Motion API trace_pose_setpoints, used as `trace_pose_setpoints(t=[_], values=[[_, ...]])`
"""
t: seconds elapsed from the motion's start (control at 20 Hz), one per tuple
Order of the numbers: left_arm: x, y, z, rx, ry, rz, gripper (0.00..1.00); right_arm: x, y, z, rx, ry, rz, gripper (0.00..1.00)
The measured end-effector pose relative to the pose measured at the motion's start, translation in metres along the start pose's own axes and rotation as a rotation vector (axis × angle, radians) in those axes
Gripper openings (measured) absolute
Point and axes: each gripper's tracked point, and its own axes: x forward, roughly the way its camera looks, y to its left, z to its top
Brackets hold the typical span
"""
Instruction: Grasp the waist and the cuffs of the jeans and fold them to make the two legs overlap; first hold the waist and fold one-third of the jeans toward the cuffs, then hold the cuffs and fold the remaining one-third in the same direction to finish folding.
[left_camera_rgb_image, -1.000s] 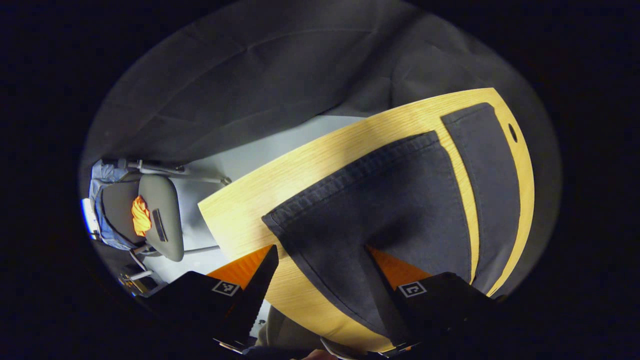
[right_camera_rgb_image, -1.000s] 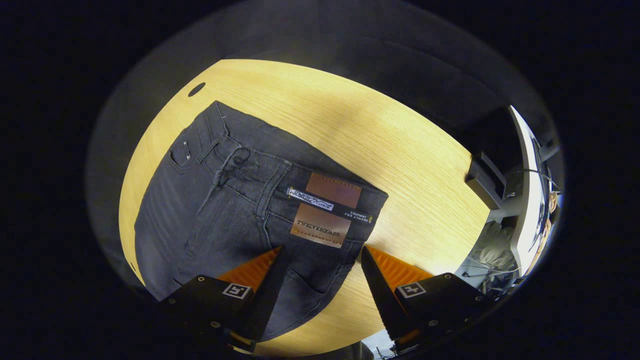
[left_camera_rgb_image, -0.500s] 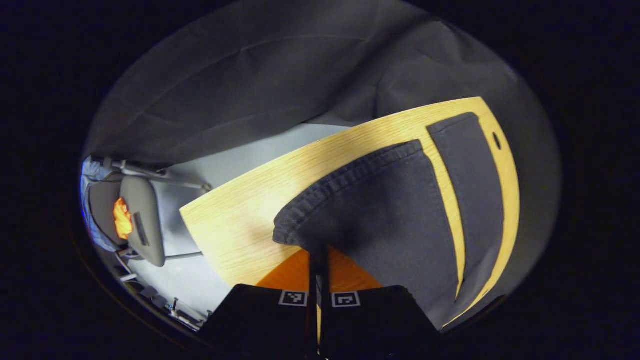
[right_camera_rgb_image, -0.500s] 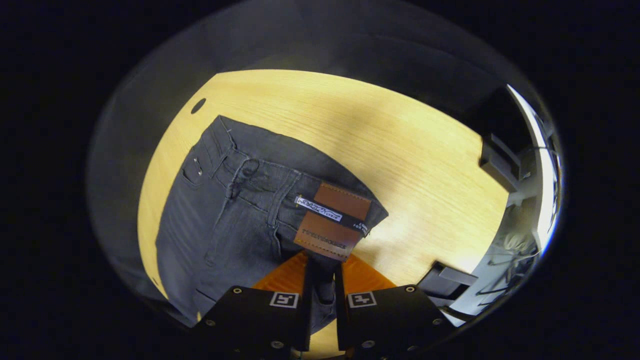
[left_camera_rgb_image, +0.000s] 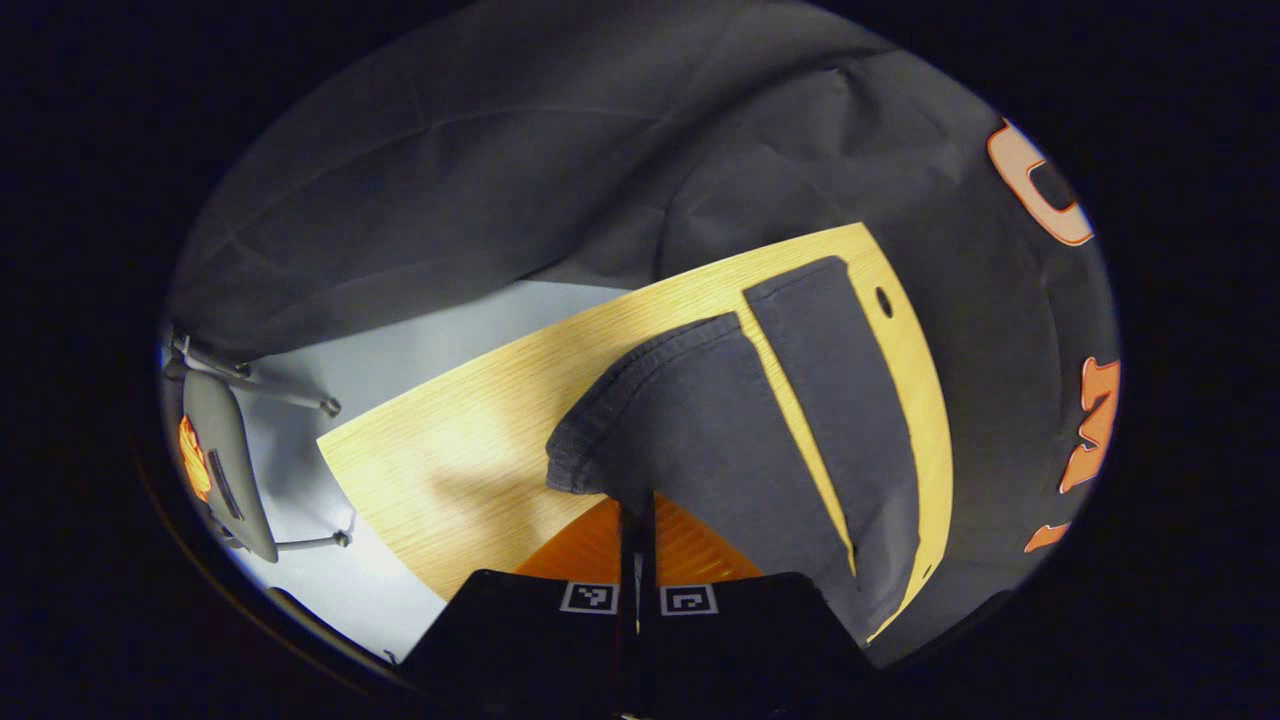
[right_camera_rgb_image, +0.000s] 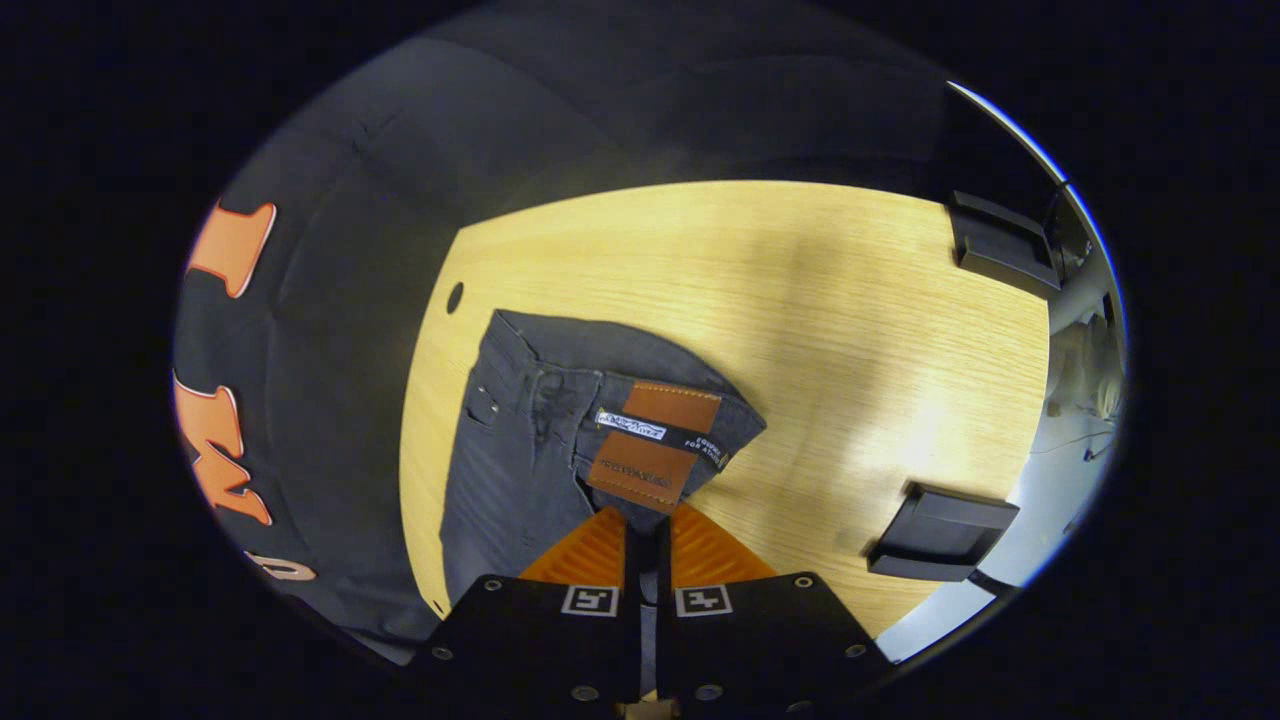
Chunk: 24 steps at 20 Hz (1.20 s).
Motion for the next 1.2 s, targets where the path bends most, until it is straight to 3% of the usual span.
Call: trace_pose_setpoints(t=[0.25,0.45,0.8,1.2], values=[[-0.018,-0.052,0.024,0.046,-0.046,-0.117,0.01,-0.012,0.039,0.005,0.035,-0.017,0.103,0.06],[-0.017,-0.085,0.049,0.085,-0.07,-0.152,0.01,-0.017,0.063,0.015,0.03,-0.022,0.127,0.06],[0.015,-0.133,0.095,0.129,-0.073,-0.151,0.01,-0.011,0.112,0.027,0.005,-0.025,0.15,0.06],[0.058,-0.171,0.133,0.217,-0.061,-0.078,0.01,0.025,0.141,0.042,0.074,0.02,0.146,0.06]])
